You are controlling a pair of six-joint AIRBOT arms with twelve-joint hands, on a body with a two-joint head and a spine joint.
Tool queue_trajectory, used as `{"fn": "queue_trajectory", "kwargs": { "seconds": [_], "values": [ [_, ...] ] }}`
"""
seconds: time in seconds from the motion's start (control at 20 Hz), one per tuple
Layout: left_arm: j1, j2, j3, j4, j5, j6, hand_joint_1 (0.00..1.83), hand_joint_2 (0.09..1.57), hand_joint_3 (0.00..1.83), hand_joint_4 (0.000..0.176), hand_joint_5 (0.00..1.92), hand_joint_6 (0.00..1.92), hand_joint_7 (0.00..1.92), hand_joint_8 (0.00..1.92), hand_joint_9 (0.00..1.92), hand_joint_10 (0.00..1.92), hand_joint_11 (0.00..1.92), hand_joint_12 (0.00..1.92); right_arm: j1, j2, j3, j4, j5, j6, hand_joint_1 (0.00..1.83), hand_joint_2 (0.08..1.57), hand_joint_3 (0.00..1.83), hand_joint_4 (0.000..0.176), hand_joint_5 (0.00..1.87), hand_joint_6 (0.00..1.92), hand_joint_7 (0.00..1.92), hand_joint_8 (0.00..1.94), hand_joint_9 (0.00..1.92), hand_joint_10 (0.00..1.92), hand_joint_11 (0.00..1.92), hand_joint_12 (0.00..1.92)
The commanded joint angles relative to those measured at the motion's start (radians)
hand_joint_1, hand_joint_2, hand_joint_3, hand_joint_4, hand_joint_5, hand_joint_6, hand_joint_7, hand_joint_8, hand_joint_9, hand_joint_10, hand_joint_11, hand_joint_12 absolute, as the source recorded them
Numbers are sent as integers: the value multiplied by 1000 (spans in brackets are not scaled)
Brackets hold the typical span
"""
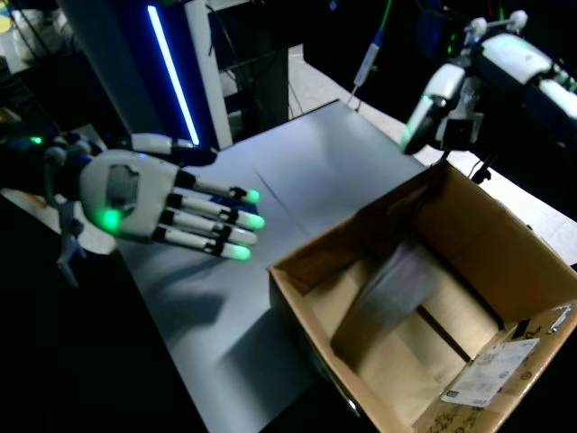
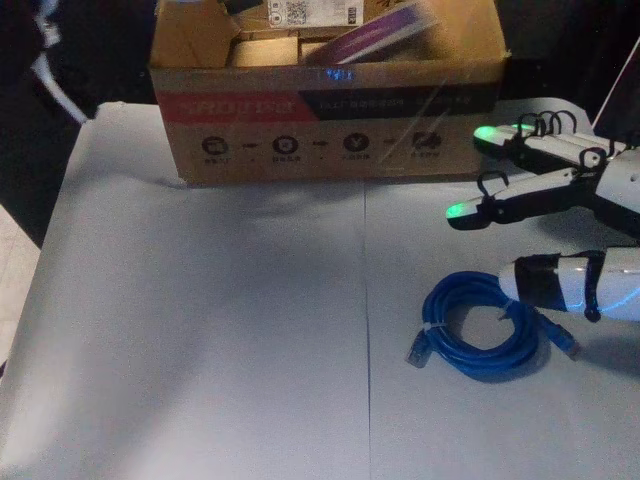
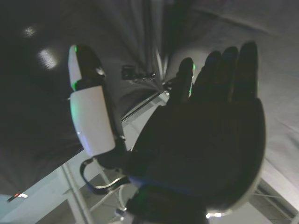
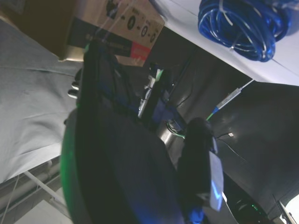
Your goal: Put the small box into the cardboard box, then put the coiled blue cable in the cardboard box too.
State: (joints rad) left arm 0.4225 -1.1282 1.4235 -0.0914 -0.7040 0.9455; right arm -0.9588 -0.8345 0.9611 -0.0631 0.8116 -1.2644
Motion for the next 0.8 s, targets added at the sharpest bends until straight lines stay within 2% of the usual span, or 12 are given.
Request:
{"fn": "queue_trajectory", "kwargs": {
  "seconds": [0.0,0.1,0.15,0.25,0.35,0.5,0.55,0.6,0.65,0.7,0.75],
  "values": [
    [10,24,-13,6,-147,-4,511,834,0,176,58,5,20,3,0,0,0,315,12,10,-4,15,128,10,364,1100,0,176,29,1,0,0,0,0,0,0],
    [63,89,-73,20,-185,-4,508,843,0,176,56,5,38,3,0,0,0,150,12,23,-17,15,138,13,420,1013,0,176,0,0,0,0,0,0,0,0],
    [102,125,-105,25,-203,-4,520,849,2,176,26,0,6,0,0,0,0,5,12,31,-26,15,144,14,485,931,0,176,0,0,0,0,0,0,0,0],
    [188,195,-177,25,-246,-4,552,825,0,176,75,22,25,9,0,0,0,0,11,45,-44,10,152,15,646,772,0,176,0,0,0,0,0,0,0,0],
    [280,258,-245,25,-285,-4,601,843,0,176,106,24,46,12,0,0,0,0,11,49,-56,-6,155,27,775,759,0,176,0,0,0,0,0,0,0,0],
    [396,330,-339,20,-332,-4,668,821,0,176,129,20,67,12,9,3,0,0,7,32,-56,-28,152,56,774,771,3,176,0,0,0,0,0,0,0,0],
    [440,345,-362,-1,-352,-4,634,809,0,176,110,7,56,4,1,0,0,0,2,25,-54,-27,150,58,776,796,12,176,12,5,0,0,0,0,6,2],
    [473,347,-372,-21,-371,-4,624,810,0,176,104,3,59,5,0,0,0,0,-1,21,-51,-27,145,62,763,822,17,176,52,16,0,0,0,0,85,38],
    [494,347,-378,-39,-389,-4,630,808,0,176,99,1,48,0,0,0,0,0,-2,16,-48,-27,135,63,750,850,7,176,115,9,0,0,73,10,191,103],
    [517,347,-385,-56,-405,-4,606,800,0,176,77,1,12,0,0,0,0,0,-2,9,-43,-27,126,64,771,895,0,176,268,17,171,10,351,2,280,627],
    [536,347,-391,-73,-424,-5,607,795,0,176,81,3,7,0,0,0,0,0,-3,-2,-38,-27,116,64,803,917,1,157,369,15,270,12,494,22,313,938]
  ]
}}
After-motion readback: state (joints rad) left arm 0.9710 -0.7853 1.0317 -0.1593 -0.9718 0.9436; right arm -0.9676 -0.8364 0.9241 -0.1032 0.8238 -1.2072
